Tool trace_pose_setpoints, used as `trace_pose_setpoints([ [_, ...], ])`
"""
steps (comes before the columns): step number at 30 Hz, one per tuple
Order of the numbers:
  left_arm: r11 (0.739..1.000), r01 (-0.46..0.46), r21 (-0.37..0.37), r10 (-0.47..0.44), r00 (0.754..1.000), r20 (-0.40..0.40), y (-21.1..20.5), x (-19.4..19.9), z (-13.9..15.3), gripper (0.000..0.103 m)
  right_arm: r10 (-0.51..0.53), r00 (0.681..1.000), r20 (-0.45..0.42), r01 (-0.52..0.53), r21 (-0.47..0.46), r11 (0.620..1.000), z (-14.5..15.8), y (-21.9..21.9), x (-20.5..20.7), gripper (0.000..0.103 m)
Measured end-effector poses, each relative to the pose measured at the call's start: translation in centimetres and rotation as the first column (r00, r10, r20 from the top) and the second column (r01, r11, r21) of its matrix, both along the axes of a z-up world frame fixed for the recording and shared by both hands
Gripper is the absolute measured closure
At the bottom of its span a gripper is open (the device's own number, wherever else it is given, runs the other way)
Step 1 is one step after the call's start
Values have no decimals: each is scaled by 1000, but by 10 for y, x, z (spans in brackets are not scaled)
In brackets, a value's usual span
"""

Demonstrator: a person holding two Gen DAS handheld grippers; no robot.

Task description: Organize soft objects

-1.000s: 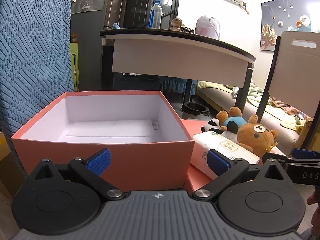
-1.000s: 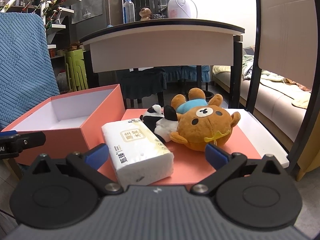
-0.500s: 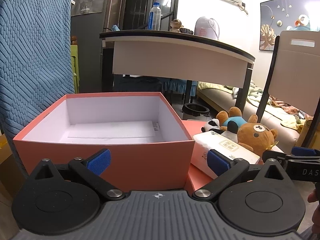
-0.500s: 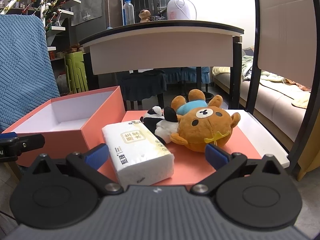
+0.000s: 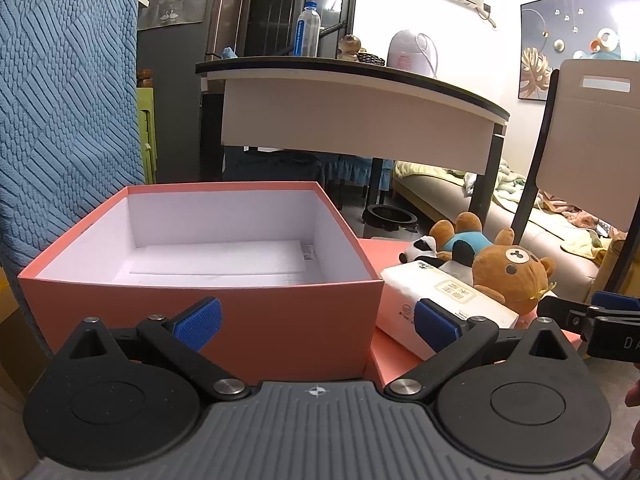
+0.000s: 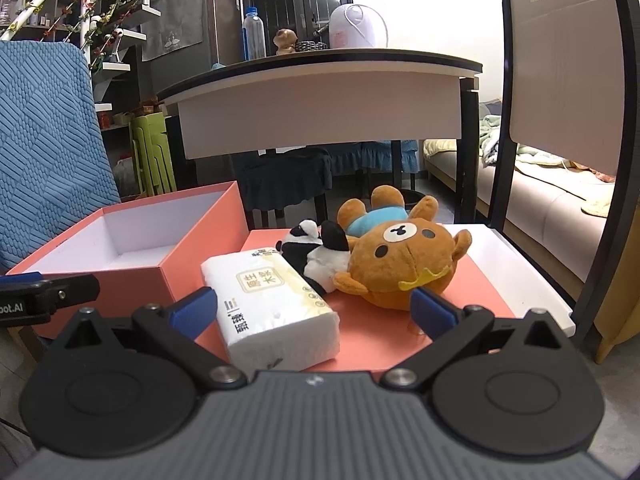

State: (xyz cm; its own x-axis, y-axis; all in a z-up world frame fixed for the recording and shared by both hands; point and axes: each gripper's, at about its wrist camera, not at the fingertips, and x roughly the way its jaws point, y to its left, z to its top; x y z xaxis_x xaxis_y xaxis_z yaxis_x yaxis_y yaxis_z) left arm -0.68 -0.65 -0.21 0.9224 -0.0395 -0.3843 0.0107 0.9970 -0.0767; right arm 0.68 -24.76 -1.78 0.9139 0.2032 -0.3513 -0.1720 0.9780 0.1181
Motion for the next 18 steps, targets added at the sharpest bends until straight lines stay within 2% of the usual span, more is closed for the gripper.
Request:
trace_pose_setpoints([
  [18,1000,9,5,-9,1000,21,-3,-3,2,0,1,1000,2,-1,-10,1000,-1,0,-1,0],
])
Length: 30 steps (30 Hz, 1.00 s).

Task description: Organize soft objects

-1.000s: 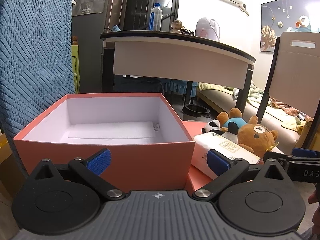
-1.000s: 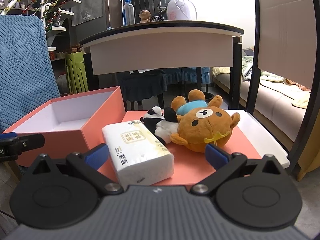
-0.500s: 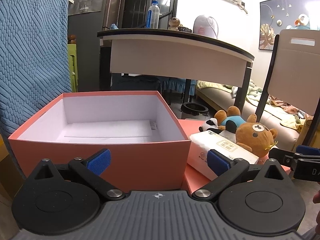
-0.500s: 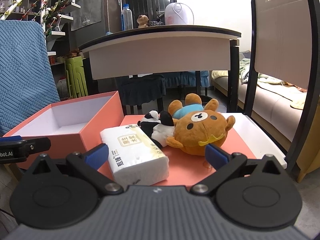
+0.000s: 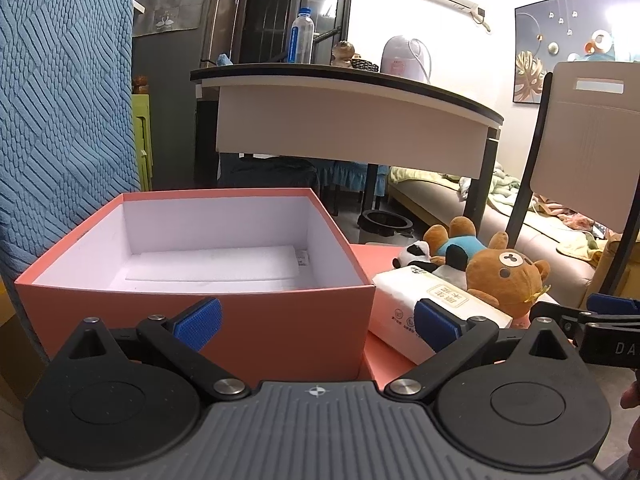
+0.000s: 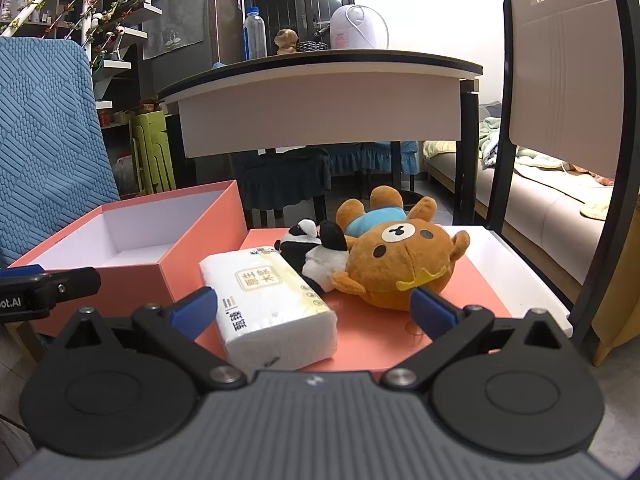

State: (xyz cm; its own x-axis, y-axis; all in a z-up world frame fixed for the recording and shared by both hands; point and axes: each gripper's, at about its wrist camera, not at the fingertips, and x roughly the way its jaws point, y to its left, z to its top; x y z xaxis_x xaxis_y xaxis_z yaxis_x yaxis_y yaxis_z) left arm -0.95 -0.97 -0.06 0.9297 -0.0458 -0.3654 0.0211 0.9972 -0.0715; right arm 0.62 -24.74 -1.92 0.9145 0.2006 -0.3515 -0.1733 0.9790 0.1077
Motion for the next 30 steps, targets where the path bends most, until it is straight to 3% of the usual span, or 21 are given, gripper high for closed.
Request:
trace_pose_setpoints([
  [19,999,27,-27,-25,998,62,-32,1,-3,0,-30,999,23,29,33,999,3,-18,-8,0],
  [30,995,83,50,-89,988,124,-97,10,-19,0,-166,982,87,159,80,984,7,-55,-21,0],
])
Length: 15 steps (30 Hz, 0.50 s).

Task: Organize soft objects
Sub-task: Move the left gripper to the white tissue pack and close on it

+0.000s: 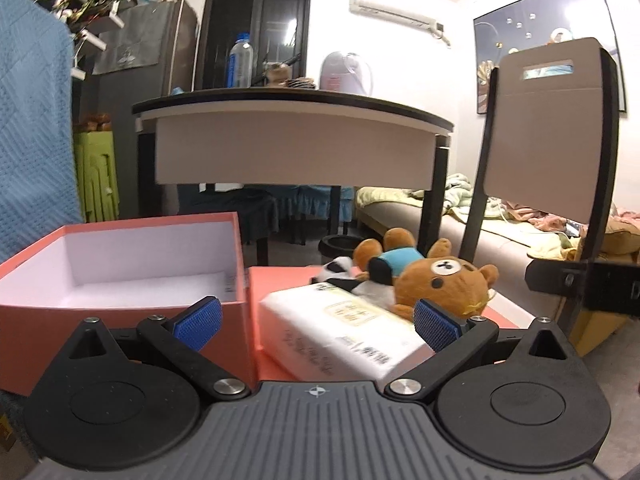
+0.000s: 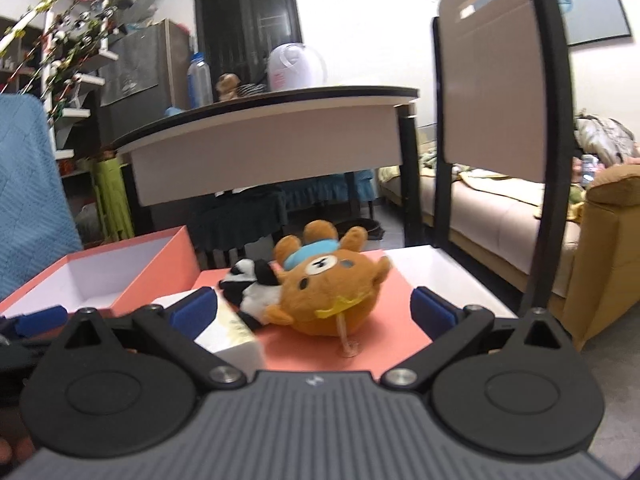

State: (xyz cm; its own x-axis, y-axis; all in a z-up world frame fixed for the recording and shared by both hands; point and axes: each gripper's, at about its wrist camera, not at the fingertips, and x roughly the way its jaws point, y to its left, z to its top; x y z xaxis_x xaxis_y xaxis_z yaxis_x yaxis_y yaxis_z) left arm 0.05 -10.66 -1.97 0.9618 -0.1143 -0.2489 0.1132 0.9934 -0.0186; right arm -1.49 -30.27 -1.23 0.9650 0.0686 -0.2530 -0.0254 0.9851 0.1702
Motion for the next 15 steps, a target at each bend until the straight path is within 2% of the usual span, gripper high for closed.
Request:
trace_pose_setpoints([
  [8,1000,-3,4,3,1000,20,-43,20,-17,0,-44,999,1,44,47,998,-1,-30,-3,0],
  [15,990,-138,16,137,990,36,-76,44,-32,0,-51,999,-12,52,75,996,-2,-45,-5,0],
])
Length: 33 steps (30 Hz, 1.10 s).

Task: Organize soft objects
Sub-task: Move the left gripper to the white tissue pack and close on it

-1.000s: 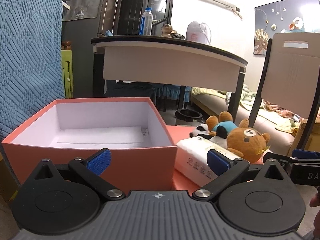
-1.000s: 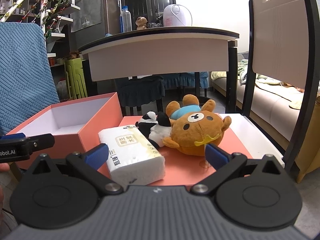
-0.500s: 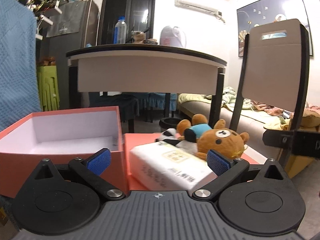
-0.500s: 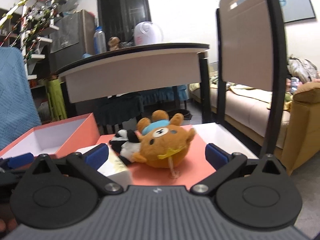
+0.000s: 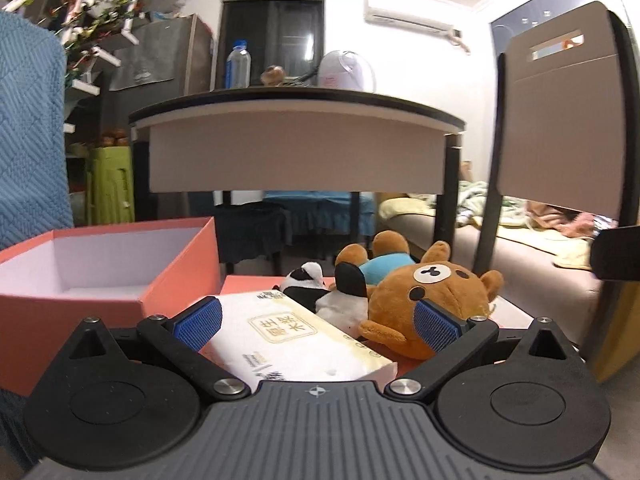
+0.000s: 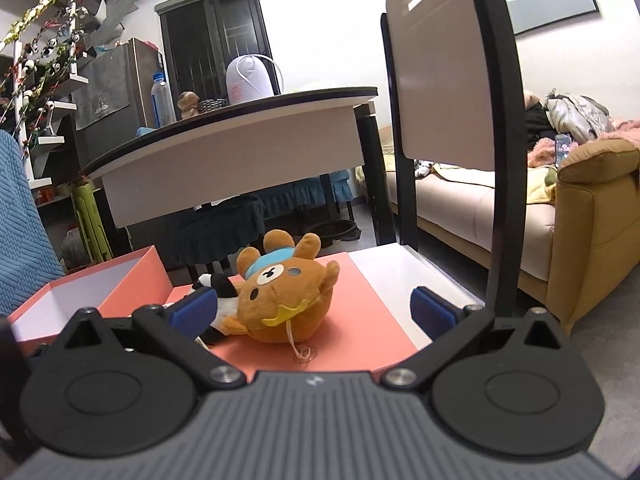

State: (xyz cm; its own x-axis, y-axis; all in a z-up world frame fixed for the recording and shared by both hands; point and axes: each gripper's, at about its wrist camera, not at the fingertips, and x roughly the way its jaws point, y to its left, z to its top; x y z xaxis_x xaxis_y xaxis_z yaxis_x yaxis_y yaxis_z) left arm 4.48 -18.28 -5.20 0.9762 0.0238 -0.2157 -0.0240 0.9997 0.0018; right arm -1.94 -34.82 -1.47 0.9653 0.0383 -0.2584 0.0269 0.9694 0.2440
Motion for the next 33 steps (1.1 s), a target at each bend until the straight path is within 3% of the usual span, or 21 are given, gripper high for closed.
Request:
trace_pose_setpoints([
  [7,988,-153,21,153,988,7,-15,7,-11,0,0,1000,-16,0,18,1000,-2,-10,-3,0],
  [15,971,-230,70,232,973,-13,-22,10,-20,0,0,1000,-25,1,52,999,-4,-21,-6,0],
  [33,987,-158,-1,157,981,-114,-6,21,-24,3,47,996,-77,-43,46,998,-8,-14,4,0],
])
